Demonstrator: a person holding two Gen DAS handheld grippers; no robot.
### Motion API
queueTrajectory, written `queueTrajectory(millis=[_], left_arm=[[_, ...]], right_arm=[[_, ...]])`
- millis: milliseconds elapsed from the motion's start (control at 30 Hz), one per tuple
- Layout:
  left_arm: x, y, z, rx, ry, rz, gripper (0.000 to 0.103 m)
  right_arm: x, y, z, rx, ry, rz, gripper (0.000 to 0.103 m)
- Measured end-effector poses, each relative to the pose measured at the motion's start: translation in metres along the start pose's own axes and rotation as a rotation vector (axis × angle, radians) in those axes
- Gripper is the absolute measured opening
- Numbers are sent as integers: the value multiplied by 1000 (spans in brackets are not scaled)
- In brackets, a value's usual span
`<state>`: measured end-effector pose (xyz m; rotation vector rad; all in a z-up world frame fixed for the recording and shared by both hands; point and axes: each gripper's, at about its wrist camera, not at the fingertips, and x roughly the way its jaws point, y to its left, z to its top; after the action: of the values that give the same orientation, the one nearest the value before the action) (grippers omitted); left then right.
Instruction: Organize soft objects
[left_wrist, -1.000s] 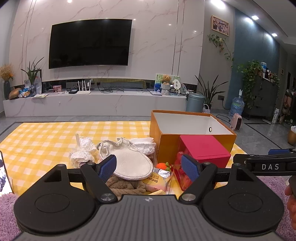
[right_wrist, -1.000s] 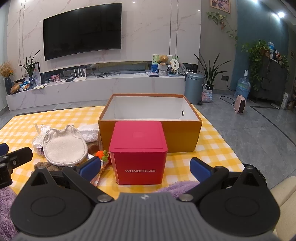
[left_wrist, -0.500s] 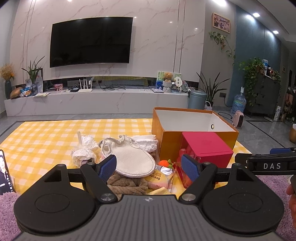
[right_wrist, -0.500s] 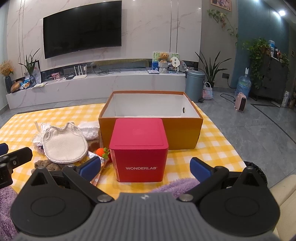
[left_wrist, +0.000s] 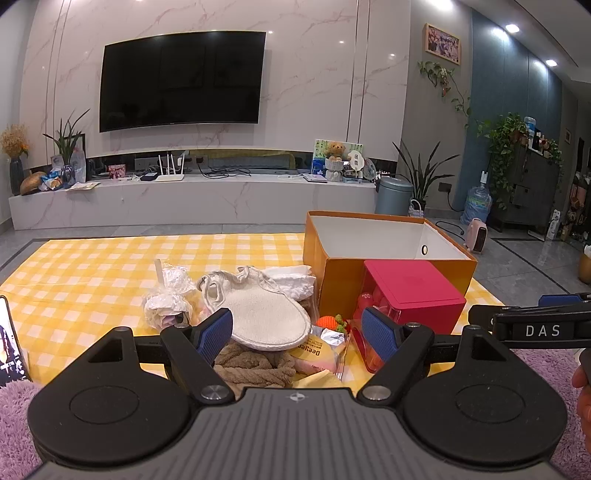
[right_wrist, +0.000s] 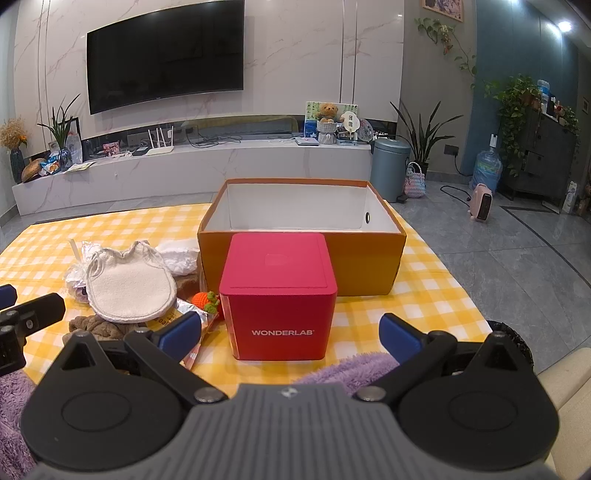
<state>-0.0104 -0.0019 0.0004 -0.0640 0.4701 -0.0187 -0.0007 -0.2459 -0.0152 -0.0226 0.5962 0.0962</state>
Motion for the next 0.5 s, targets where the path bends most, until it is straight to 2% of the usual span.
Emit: queueTrajectory(millis=[500], left_arm=[[1,1,-2,-3,7,3,94]], right_arm=[[1,1,-1,-2,9,-2,100]])
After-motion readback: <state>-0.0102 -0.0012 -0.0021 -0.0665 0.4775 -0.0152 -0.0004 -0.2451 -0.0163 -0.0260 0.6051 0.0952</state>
